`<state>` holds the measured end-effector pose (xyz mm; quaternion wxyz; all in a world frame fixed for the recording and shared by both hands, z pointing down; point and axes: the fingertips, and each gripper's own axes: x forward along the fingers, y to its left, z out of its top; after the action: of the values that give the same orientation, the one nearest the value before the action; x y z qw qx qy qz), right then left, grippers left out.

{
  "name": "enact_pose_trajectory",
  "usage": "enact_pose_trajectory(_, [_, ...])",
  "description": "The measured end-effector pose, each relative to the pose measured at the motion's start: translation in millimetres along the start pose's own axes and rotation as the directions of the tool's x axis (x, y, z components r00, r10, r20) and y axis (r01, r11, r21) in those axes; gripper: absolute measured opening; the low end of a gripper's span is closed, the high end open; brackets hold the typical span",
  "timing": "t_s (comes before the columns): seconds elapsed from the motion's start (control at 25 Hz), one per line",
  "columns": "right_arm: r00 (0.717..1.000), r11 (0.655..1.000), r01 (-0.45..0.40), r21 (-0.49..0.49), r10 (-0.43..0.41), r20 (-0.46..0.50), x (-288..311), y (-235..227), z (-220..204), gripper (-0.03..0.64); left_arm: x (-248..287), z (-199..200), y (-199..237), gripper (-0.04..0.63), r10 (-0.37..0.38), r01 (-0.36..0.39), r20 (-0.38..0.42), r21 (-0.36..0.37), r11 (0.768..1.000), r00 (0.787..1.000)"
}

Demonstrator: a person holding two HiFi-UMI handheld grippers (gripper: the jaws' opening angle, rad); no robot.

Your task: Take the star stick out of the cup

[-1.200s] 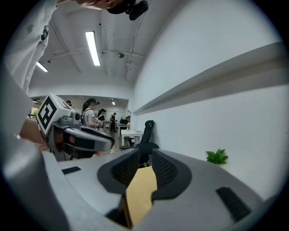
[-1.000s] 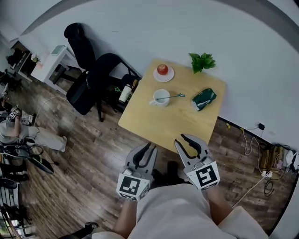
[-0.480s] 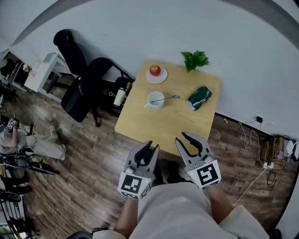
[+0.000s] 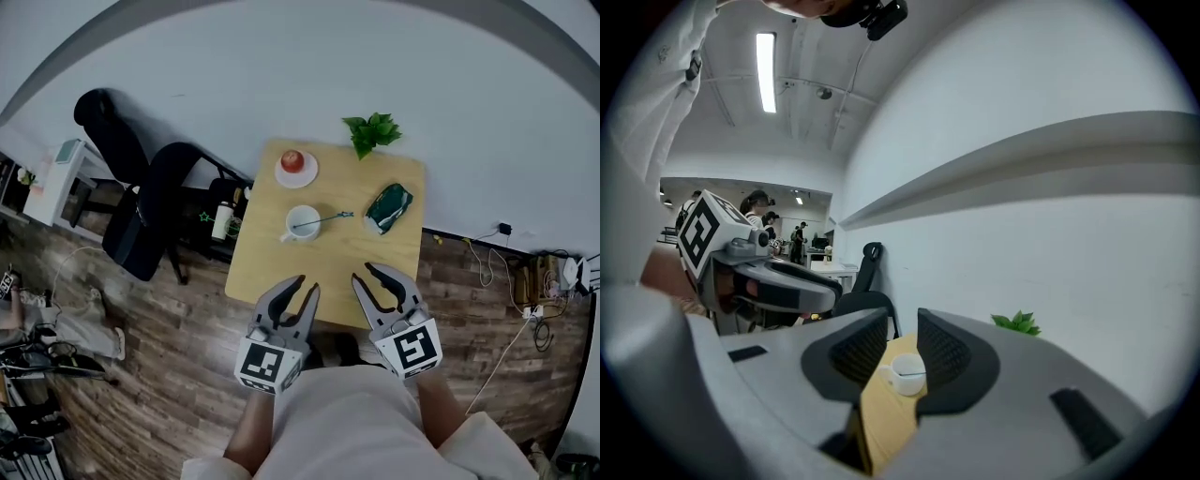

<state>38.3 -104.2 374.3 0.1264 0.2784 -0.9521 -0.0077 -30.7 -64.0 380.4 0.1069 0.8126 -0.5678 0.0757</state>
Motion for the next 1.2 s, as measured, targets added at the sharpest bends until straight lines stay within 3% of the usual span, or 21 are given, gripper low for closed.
enact_pose_trajectory(0.64, [0.981,0.982,0.174,0.068,-0.167,-0.103,90.1,12.6,-7.4,0.100,20.9,8.0,94.0,0.072,-0.186,0.186,-0.005,0.006,0.983,0.983])
enact_pose_trajectory(1.2, [0.918,0.923,0.366,0.118,-0.337,-0.212,119.2,5.2,-55.3,0.101,18.2,-17.2,130.4,0.074,-0.300,0.299,-0.047,-0.012,0.954,0.953])
